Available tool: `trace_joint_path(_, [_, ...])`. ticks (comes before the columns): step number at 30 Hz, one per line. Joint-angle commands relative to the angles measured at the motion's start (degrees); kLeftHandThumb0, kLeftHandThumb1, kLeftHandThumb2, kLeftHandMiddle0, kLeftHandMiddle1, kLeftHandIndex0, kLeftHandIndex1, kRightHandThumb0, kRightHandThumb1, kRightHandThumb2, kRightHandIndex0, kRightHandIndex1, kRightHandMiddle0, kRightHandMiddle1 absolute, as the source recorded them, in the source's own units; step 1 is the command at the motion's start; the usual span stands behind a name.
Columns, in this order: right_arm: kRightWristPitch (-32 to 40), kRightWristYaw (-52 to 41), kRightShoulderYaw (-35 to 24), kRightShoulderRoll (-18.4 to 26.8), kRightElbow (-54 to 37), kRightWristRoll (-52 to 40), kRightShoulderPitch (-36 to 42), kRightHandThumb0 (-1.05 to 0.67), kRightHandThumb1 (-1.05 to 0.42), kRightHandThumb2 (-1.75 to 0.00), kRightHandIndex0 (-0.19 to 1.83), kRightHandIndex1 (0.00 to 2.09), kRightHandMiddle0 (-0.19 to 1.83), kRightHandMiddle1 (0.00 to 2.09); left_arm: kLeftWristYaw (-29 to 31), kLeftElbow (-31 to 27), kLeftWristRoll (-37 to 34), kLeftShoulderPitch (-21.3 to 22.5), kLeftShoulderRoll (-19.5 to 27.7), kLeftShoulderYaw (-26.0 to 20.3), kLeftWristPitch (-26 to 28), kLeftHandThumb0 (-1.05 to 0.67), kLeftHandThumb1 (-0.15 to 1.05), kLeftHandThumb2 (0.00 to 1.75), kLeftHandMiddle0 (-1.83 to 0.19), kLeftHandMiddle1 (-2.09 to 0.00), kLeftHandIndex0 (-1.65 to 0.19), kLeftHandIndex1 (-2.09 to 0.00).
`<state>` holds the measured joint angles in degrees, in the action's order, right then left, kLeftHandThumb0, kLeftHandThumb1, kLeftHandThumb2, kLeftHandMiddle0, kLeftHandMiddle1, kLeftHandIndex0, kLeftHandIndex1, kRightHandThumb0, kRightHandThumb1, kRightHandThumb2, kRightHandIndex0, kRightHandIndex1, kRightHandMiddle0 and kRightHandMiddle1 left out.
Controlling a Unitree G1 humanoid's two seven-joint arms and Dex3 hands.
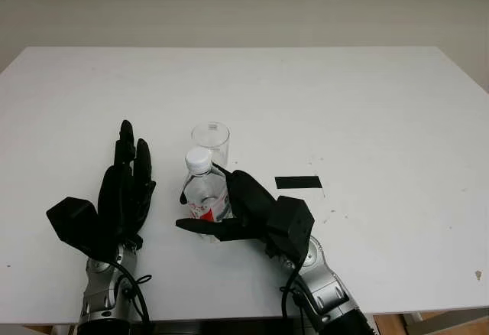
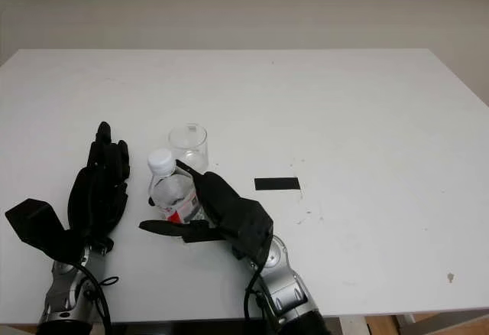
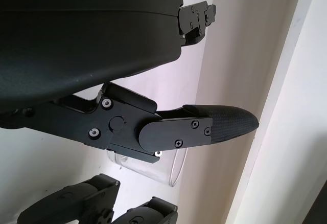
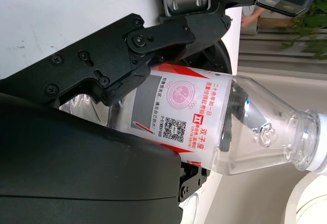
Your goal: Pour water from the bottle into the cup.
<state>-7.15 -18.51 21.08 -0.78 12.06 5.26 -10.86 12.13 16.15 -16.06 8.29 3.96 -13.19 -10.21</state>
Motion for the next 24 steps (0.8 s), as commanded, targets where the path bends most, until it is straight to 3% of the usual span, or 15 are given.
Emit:
trace_joint_path(1, [-1.03, -0.05, -0.14, -0.2, -1.61, -0.27, 0.24, -0.49, -1.05, -0.48, 1.56, 2.09, 1.2, 2.09, 0.07, 1.63, -0.39, -1.95, -0.29, -0.22, 0.94, -0.76, 1.05, 0.46, 0.18, -0.05, 0.17, -0.06])
trace_joint_path(4, [-2.97, -0.93, -1.23, -0.24, -2.37, -2.34, 0.23, -0.48, -1.05, -0.48, 1.53, 2.09, 1.18, 2.09, 0.11, 1.73, -0.46, -1.84, -0.09, -0.36, 1.01, -0.75, 1.05, 0.46, 0.18, -0.05, 0.17, -0.06])
trace_joint_path(8, [1.07, -2.25, -3.49, 0.96, -9.5, -5.35, 0.05, -0.47, -1.05, -0.48, 1.46, 2.09, 1.11, 2.09, 0.45, 2.09, -0.84, -1.49, 0.18, -0.66, 1.09, -0.74, 1.05, 0.45, 0.18, -0.06, 0.17, -0.06])
trace_joint_path(15, [4.96, -3.01, -10.91, 4.5, -20.8, -11.45, -1.24, -0.44, -1.05, -0.46, 1.53, 2.09, 1.1, 2.09, 0.64, 2.37, -0.19, -1.07, 0.45, -0.46, 1.21, -0.75, 1.05, 0.45, 0.18, -0.05, 0.18, -0.05])
trace_joint_path(24, [8.6, -2.79, -16.94, 9.48, -27.09, -13.97, -3.62, -0.42, -1.05, -0.47, 1.58, 2.09, 1.17, 2.09, 0.67, 3.07, 0.46, -0.57, 0.56, -0.22, 0.88, -0.75, 1.05, 0.48, 0.19, -0.05, 0.18, -0.05])
